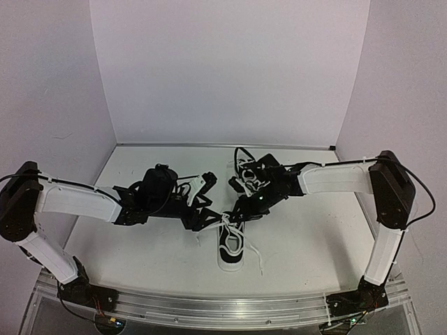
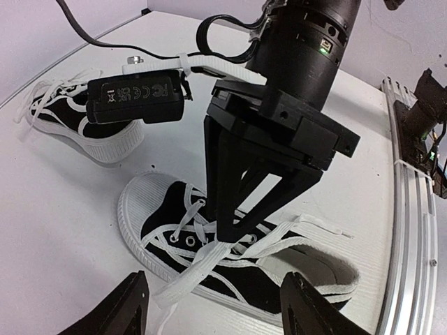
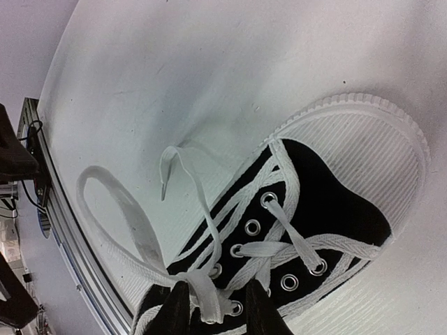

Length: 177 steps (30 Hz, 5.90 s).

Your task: Tie the shoes

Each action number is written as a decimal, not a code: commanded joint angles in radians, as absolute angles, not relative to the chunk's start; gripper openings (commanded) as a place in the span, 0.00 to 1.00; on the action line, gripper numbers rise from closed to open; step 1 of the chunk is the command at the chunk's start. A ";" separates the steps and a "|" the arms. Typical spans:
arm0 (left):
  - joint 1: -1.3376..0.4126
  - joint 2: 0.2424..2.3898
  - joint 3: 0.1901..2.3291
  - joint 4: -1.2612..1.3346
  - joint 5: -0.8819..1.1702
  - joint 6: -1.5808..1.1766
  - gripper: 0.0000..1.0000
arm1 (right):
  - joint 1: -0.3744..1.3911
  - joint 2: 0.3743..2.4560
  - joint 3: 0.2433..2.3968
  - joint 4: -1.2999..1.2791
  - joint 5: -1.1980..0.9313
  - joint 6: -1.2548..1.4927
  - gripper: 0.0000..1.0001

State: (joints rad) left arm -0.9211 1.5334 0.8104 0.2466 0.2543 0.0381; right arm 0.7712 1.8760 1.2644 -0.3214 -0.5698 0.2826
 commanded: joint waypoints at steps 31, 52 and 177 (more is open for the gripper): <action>-0.897 1.558 0.771 0.197 0.333 0.109 0.05 | 0.776 1.757 1.204 -0.304 -0.612 0.285 0.00; -0.899 1.662 0.953 0.133 0.337 0.299 0.56 | 0.779 1.759 1.167 -0.230 -0.628 0.327 0.00; -1.058 1.569 0.905 -0.012 0.228 0.741 0.24 | 0.749 1.732 1.080 -0.098 -0.594 0.414 0.00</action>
State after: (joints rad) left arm -1.0868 1.6644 0.9383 -0.0557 0.2144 0.7987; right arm 0.7513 1.7420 1.0500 -0.1196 -0.5922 0.4166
